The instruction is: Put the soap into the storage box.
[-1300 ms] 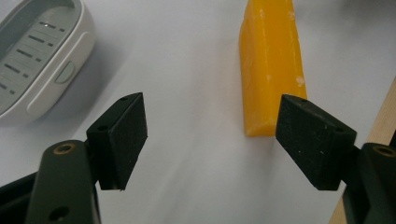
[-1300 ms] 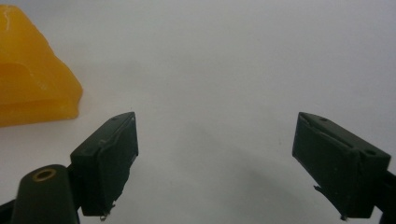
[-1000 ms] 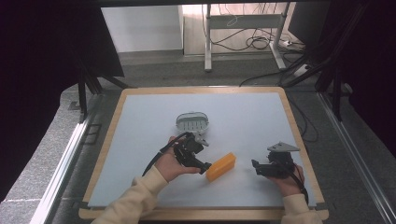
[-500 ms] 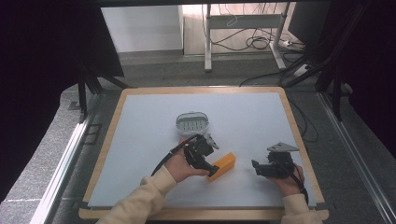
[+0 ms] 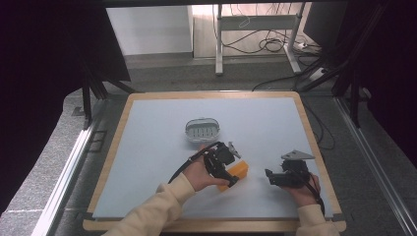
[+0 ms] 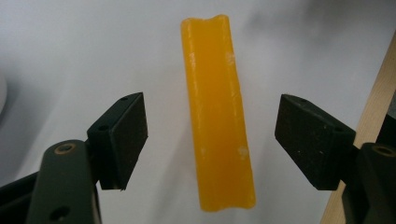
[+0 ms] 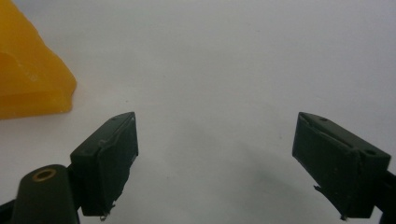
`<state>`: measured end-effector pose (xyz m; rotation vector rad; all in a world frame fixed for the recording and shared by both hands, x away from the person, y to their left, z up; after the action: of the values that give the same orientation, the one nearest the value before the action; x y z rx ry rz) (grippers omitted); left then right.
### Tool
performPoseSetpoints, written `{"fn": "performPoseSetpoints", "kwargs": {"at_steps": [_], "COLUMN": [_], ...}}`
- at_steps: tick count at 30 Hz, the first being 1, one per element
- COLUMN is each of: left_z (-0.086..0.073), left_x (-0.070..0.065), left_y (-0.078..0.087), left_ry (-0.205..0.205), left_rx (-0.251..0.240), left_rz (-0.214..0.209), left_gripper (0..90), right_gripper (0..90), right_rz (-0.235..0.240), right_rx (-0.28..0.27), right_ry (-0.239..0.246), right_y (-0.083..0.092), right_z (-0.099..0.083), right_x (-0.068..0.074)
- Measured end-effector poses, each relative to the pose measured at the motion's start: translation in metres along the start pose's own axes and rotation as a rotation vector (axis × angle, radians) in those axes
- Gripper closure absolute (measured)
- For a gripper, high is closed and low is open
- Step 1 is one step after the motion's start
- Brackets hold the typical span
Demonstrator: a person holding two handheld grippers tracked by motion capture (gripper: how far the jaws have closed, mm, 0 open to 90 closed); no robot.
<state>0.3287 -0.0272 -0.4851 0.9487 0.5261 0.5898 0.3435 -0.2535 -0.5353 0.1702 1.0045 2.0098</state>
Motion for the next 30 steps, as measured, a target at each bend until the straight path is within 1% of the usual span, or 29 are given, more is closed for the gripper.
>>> {"fn": "performPoseSetpoints", "kwargs": {"at_steps": [2, 6, 7, 8, 10, 13, 14, 17, 25, 27, 28, 30], "left_z": [0.001, 0.006, 0.006, 0.007, 0.008, 0.009, 0.009, 0.009, 0.009, 0.008, 0.008, 0.008], "left_x": [-0.001, -0.004, -0.004, -0.004, -0.004, -0.004, -0.003, -0.003, -0.006, -0.007, -0.007, -0.006], "left_y": [-0.002, -0.01, -0.01, -0.014, -0.016, -0.023, -0.024, -0.026, -0.032, -0.036, -0.036, -0.038], "left_ry": [0.002, -0.002, -0.002, 0.0, 0.003, 0.014, 0.012, 0.025, 0.028, 0.025, 0.025, 0.036], "left_rx": [0.002, 0.024, 0.024, 0.035, 0.041, 0.063, 0.069, 0.078, 0.111, 0.127, 0.127, 0.128], "left_rz": [-0.002, -0.011, -0.011, -0.014, -0.015, -0.018, -0.019, -0.013, -0.017, -0.003, -0.003, 0.008], "left_gripper": [25.4, 27.4, 28.1, 29.0, 31.7, 35.7, 37.1, 41.1, 43.3, 43.4, 44.4, 47.7], "right_gripper": [14.7, 14.7, 14.7, 14.6, 14.6, 14.6, 14.7, 14.6, 14.6, 14.6, 14.6, 14.6], "right_rz": [0.0, -0.001, -0.001, -0.001, -0.001, -0.001, -0.001, -0.005, -0.016, -0.015, -0.015, -0.021], "right_rx": [0.001, 0.004, 0.004, 0.006, 0.005, 0.01, 0.011, 0.023, 0.042, 0.048, 0.048, 0.058], "right_ry": [-0.001, -0.003, -0.003, -0.003, -0.002, -0.004, -0.006, -0.004, -0.016, -0.016, -0.016, -0.017], "right_y": [0.0, 0.0, 0.0, -0.001, -0.001, -0.001, -0.001, -0.002, -0.003, -0.003, -0.003, -0.004], "right_z": [0.0, 0.0, 0.0, -0.001, -0.001, -0.001, -0.001, -0.002, -0.004, -0.004, -0.004, -0.005], "right_x": [0.0, 0.0, 0.0, 0.0, 0.0, 0.0, 0.0, -0.001, -0.002, -0.003, -0.003, -0.003]}}
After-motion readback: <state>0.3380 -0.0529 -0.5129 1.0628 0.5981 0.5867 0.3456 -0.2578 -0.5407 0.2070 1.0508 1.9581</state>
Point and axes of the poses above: each handheld gripper's, and its own axes: y roughly backward along the jaws, z roughly out of its top, x roughly to its left, the point moved 4 cm from there along -y, roughly forward along the jaws, and after that the axes turned 15 degrees about y, right-handed, at the moved point
